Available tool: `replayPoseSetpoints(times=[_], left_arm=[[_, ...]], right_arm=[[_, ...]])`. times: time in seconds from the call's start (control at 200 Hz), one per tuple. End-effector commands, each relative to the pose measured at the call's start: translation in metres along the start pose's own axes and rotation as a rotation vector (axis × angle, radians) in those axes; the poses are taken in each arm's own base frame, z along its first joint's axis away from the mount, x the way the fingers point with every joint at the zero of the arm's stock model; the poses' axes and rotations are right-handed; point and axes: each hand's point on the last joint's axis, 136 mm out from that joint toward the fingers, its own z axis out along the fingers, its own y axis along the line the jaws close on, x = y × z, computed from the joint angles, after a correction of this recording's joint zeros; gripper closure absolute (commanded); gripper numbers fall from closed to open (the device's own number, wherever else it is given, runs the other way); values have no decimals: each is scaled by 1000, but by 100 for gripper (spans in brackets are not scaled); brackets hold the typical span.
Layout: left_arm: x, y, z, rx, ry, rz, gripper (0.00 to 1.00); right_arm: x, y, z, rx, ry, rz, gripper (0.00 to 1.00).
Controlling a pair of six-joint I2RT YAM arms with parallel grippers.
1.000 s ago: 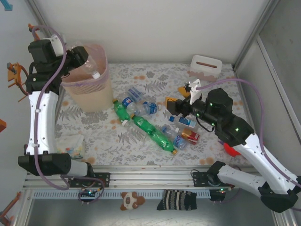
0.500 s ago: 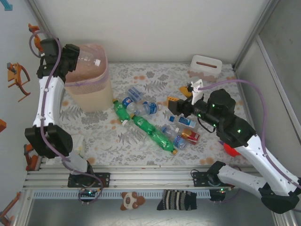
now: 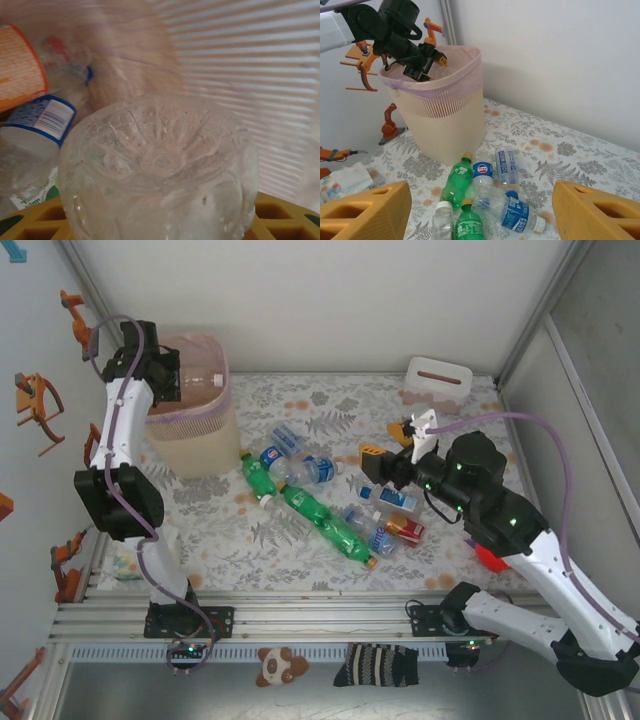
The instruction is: Put the plastic bottles in the bin
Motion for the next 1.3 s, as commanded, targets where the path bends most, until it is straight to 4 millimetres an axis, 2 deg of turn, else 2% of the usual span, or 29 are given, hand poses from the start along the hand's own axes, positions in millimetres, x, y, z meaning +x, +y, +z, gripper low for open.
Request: replayPoseSetpoints(times=[0.0,0.27,0.381,0.511,0.686,0.871,0.986,1.167,1.297], left_arm=[[-9,13,10,-64,-25,-76,58],[-7,31,50,-132,8,-97,52],[-4,36,57,-149,23,-102,42],[-5,33,54,-142,20,-101,28],[-6,20,41,-101,21,-96,19],[-6,2,20,-41,31,-91,17],[-7,-12,0,10,36,-81,17],[-7,-30,-30,85,50,-54,17],[-5,-42,-55,144,67,-19,17]], right_arm=[[-1,-7,-6,39,-7,-23,27],[8,-10,-2,52,16,-24,27],[9,-11,0,53,23,-26,27],[11,-11,2,55,30,-26,27],[12,-11,4,54,34,-24,27],[14,-16,4,81,57,-28,27],[20,-23,5,119,97,-39,27],[39,-35,9,156,223,-95,28],[64,-46,17,159,363,-145,30]])
